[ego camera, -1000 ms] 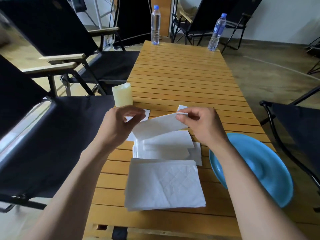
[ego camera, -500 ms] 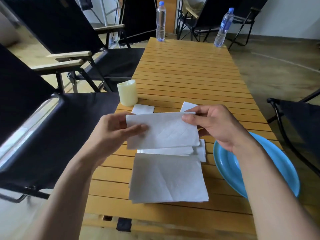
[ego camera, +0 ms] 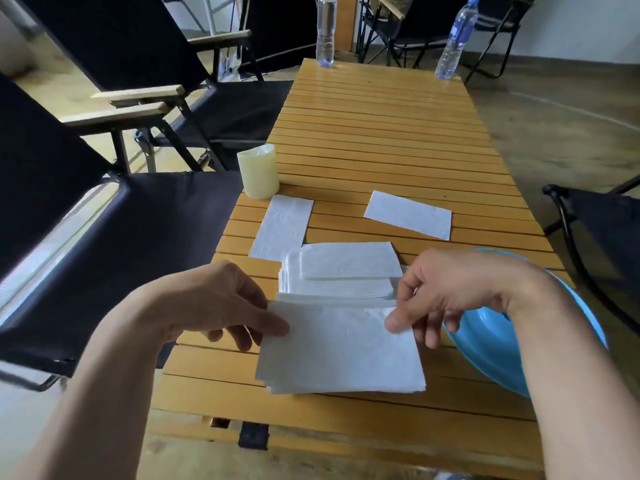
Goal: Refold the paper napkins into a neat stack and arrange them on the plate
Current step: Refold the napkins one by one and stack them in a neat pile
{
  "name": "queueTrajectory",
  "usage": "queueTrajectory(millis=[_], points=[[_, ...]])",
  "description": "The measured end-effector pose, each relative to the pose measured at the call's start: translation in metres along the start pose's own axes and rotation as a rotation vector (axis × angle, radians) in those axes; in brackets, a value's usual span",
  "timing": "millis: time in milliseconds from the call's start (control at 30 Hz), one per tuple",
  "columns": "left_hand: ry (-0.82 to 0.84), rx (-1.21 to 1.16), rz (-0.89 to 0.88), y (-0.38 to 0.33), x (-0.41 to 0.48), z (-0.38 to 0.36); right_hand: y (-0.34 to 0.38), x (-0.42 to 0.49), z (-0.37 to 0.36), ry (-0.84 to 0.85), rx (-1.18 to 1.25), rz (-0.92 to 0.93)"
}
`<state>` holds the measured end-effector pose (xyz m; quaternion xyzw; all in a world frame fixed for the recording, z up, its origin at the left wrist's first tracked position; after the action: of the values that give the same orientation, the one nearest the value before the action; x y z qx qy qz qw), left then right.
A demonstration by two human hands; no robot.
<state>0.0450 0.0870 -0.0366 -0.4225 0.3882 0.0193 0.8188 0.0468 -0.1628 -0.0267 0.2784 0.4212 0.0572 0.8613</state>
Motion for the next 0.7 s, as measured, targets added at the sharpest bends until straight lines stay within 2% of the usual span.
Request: queueTrajectory(millis=[167,333,400,500,533,567,633,700], points=[[-0.009,0.033,0.085,0.007,0.006,-0.001,-0.005,0.008,0.0,-0.004,-0.065,-0.076],[-0.033,0.083,0.076,0.007,0.009,0.008,-0.01,0.012,0.005,-0.039,-0.198,-0.11],[-0.115,0.019,0.003,0.004,0.009,0.021,-0.009,0.01,0.017,-0.147,-0.133,-0.082],[-0.418,-0.21,-0.225,-0.008,0.014,0.049,-0.019,0.013,0.053,-0.56,0.18,-0.011],[-0.534,-0.211,-0.332,-0.014,0.016,0.055,-0.023,0.013,0.062,-0.707,0.195,0.008],[-0.623,-0.158,-0.437,-0.022,0.019,0.055,-0.026,0.014,0.068,-0.806,0.099,0.002],[-0.669,-0.024,-0.571,-0.036,0.029,0.042,-0.022,0.026,0.061,-0.791,-0.182,-0.013],[-0.614,0.042,-0.604,-0.037,0.045,0.028,-0.019,0.039,0.048,-0.703,-0.358,-0.021]])
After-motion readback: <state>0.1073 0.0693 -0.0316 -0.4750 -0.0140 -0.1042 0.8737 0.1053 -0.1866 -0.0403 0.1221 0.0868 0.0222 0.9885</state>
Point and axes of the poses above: each hand's wrist, its own x-axis towards the middle knuckle, its own z-axis out of the back of the hand, y = z × x, the point moved 8 cm from there along x, towards the middle knuckle, and after that the axes turned 9 degrees about -x, right-handed, at the moved point
